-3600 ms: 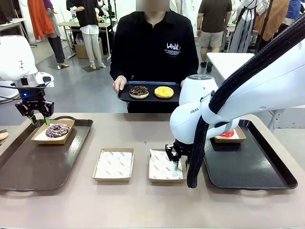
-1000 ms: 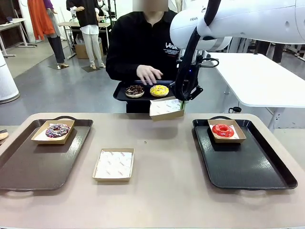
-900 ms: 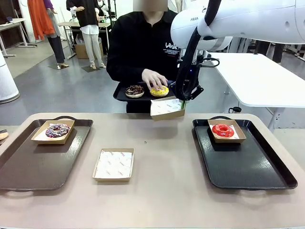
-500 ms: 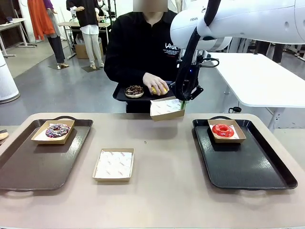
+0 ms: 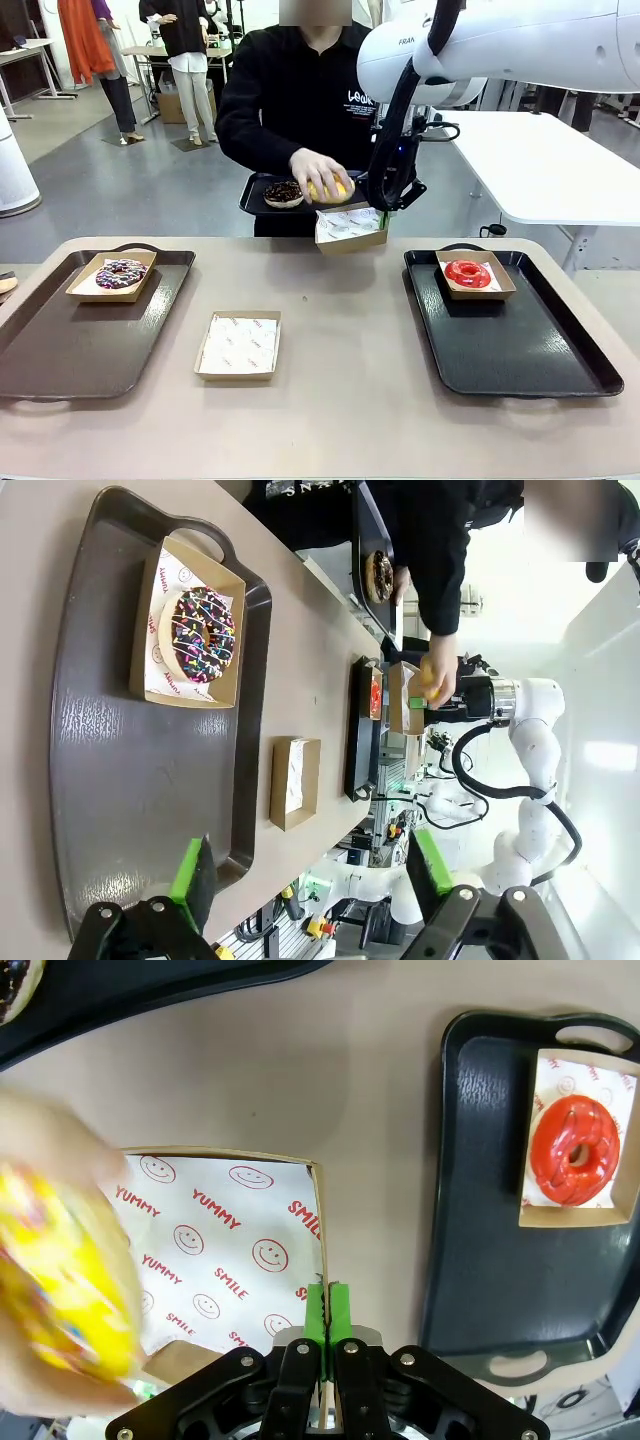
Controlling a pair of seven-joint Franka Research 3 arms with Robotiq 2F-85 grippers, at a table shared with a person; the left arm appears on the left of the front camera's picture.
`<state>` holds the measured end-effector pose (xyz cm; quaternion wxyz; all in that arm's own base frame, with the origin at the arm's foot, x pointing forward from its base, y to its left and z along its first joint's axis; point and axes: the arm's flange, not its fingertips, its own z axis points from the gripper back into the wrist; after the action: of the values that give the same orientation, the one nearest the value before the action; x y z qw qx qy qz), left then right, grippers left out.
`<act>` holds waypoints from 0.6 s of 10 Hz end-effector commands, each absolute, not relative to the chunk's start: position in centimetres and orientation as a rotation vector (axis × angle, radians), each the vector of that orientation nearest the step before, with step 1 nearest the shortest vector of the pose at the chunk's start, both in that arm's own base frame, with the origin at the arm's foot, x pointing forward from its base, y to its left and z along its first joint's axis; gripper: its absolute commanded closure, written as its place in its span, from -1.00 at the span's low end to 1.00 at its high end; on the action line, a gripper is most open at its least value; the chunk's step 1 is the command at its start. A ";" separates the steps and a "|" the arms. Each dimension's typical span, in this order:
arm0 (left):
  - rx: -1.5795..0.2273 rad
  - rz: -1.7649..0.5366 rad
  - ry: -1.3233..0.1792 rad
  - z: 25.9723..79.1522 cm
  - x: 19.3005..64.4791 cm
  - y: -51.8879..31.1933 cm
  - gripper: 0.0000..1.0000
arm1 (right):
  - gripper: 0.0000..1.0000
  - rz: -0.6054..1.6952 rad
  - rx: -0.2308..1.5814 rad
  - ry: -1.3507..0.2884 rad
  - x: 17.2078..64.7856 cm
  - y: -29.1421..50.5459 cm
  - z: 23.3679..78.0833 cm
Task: Individually package the donuts and arrange them on the tray.
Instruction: Place the picked Paper togo box on the Handle tray while simultaneously picking up another Paper togo box from the table with the other hand.
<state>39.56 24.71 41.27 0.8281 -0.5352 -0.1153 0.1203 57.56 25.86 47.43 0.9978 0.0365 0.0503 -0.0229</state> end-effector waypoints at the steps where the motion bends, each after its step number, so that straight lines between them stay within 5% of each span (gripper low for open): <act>1: -1.143 0.247 -0.256 41.4 39.1 24.6 -1.00 | 1.00 -0.052 0.075 0.100 57.5 25.8 47.5; 6: -1.143 0.247 -0.256 41.4 39.1 24.6 -1.00 | 1.00 -0.052 0.075 0.100 57.5 25.8 47.5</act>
<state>39.53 24.74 41.27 0.8281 -0.5351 -0.1155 0.1207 57.56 25.85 47.43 0.9978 0.0365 0.0503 -0.0230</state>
